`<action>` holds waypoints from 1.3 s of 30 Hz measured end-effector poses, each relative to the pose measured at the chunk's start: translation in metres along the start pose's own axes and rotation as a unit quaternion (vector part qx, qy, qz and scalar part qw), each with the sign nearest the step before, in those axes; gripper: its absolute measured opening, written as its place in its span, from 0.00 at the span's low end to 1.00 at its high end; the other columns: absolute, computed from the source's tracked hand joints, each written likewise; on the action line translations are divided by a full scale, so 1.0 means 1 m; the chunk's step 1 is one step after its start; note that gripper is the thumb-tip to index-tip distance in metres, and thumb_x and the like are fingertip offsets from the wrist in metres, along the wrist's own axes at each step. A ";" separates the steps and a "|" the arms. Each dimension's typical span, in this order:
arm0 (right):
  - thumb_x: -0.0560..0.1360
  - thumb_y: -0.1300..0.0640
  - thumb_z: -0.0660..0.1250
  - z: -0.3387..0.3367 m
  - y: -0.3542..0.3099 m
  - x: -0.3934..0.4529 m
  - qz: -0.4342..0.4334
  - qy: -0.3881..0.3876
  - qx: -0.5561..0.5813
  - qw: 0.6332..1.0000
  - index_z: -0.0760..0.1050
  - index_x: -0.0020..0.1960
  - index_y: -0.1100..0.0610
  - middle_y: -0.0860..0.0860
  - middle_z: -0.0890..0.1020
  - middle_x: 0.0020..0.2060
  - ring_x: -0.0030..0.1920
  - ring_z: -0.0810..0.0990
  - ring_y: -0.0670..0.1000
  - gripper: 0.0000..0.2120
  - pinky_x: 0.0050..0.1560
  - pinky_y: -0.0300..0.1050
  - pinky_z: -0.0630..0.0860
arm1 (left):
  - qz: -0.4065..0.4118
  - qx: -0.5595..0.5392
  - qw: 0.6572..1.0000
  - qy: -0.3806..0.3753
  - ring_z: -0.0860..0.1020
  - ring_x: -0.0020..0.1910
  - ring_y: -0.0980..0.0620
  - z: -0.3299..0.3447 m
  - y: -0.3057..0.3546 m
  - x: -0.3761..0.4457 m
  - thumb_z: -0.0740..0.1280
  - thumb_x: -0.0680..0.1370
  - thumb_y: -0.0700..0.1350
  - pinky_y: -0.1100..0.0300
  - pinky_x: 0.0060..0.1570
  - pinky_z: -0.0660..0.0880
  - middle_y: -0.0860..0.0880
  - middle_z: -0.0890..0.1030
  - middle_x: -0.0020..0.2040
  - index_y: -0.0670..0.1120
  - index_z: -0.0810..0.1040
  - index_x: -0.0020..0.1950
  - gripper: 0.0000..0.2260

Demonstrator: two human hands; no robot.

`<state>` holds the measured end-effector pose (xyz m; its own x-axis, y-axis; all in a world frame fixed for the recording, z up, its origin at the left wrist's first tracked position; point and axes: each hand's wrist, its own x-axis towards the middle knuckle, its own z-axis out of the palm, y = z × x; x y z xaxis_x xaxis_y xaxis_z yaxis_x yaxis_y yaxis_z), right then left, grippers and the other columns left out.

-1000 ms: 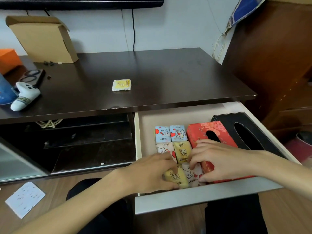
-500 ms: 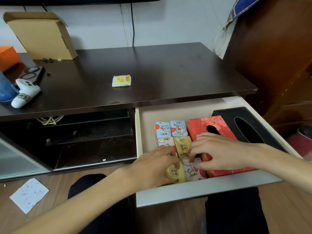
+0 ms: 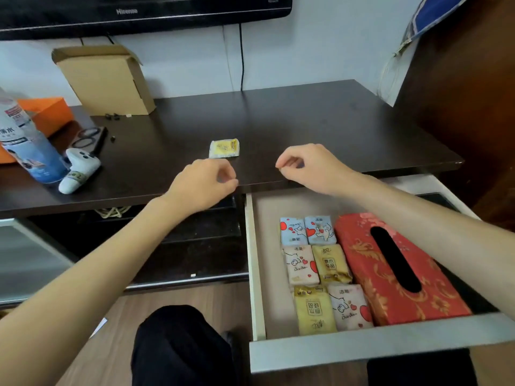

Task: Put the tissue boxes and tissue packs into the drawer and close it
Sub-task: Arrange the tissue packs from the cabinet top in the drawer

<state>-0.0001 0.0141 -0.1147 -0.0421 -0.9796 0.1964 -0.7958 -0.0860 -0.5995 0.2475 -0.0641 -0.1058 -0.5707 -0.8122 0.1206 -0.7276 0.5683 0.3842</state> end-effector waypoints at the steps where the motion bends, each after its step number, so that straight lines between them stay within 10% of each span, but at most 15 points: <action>1: 0.78 0.59 0.69 0.005 -0.003 0.018 0.002 0.001 0.003 1.000 0.85 0.55 0.55 0.46 0.86 0.46 0.48 0.84 0.48 0.09 0.58 0.49 0.79 | -0.033 0.015 0.999 0.011 0.81 0.50 0.49 -0.006 -0.012 0.013 0.68 0.77 0.53 0.50 0.53 0.78 0.54 0.83 0.49 0.54 0.81 0.52 0.07; 10: 0.82 0.56 0.63 0.072 -0.025 0.146 -0.004 -0.140 -0.118 0.983 0.66 0.81 0.52 0.56 0.70 0.77 0.74 0.68 0.60 0.27 0.71 0.59 0.68 | -0.094 0.038 0.994 0.038 0.79 0.54 0.48 0.004 -0.058 0.037 0.67 0.78 0.50 0.49 0.54 0.77 0.50 0.80 0.57 0.50 0.79 0.61 0.13; 15: 0.79 0.43 0.64 0.068 -0.012 0.132 -0.070 -0.083 -0.267 0.958 0.74 0.71 0.51 0.55 0.75 0.65 0.65 0.72 0.60 0.23 0.58 0.56 0.74 | -0.027 -0.021 0.996 0.081 0.78 0.51 0.54 0.028 -0.036 0.003 0.68 0.78 0.50 0.52 0.50 0.78 0.55 0.79 0.52 0.52 0.79 0.57 0.09; 20: 0.82 0.49 0.67 0.045 0.009 0.085 -0.090 -0.008 -0.238 0.967 0.77 0.49 0.56 0.54 0.75 0.54 0.59 0.72 0.57 0.10 0.45 0.51 0.70 | 0.022 -0.061 0.996 0.055 0.78 0.47 0.56 0.049 0.003 -0.018 0.67 0.79 0.50 0.54 0.48 0.79 0.56 0.80 0.50 0.53 0.80 0.55 0.07; 27: 0.83 0.52 0.65 0.002 0.019 0.024 -0.116 0.064 -0.147 0.980 0.70 0.45 0.52 0.47 0.74 0.54 0.48 0.75 0.51 0.09 0.46 0.54 0.75 | 0.106 -0.017 0.994 -0.008 0.77 0.54 0.51 0.081 0.032 -0.027 0.68 0.78 0.48 0.54 0.59 0.72 0.52 0.82 0.53 0.49 0.81 0.56 0.09; 39: 0.79 0.41 0.69 -0.008 0.063 -0.106 -0.120 -0.095 -0.242 0.958 0.74 0.46 0.48 0.42 0.74 0.58 0.54 0.73 0.45 0.12 0.49 0.46 0.73 | 0.173 0.073 0.968 -0.164 0.76 0.60 0.52 0.123 0.043 0.002 0.74 0.73 0.58 0.55 0.56 0.75 0.53 0.78 0.62 0.53 0.71 0.70 0.28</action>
<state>-0.0510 0.1139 -0.1673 0.2511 -0.9614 0.1121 -0.9576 -0.2637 -0.1163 0.1688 -0.0250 -0.2015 -0.8630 -0.4975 -0.0883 -0.5034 0.8314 0.2355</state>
